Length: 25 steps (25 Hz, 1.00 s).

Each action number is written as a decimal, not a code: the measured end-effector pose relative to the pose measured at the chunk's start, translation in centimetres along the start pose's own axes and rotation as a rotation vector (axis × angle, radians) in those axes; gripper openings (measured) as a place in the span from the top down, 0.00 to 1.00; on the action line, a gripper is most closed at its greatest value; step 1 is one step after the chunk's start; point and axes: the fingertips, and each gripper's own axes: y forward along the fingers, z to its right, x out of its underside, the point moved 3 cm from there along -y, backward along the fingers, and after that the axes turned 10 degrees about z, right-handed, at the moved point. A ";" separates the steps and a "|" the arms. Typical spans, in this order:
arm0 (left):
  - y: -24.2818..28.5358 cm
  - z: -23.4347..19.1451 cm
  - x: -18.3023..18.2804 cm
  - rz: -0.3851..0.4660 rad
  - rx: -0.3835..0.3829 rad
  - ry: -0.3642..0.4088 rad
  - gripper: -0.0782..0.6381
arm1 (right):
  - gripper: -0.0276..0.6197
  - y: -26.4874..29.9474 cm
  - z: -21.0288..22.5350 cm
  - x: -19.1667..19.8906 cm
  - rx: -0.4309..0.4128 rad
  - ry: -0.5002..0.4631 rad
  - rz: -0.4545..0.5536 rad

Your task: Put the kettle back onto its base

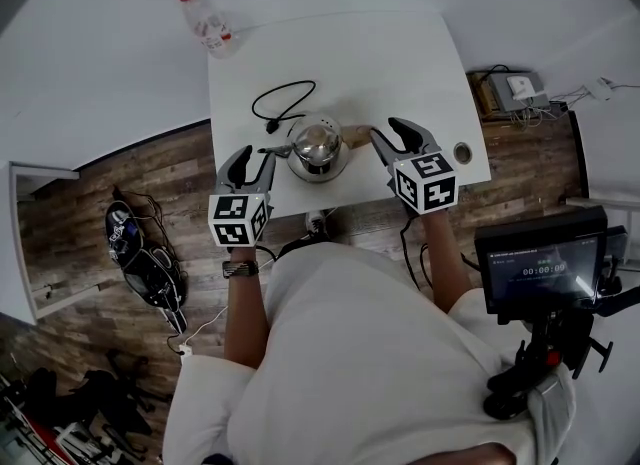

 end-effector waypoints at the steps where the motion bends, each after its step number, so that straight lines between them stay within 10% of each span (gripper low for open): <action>1: -0.2 -0.2 -0.6 0.014 -0.009 0.005 0.64 | 0.69 0.0 -0.1 -0.4 0.000 -0.003 0.010; 25: -2.6 0.4 -18.7 0.354 0.021 0.161 0.75 | 0.80 -3.4 -1.8 -15.9 0.022 -0.108 0.388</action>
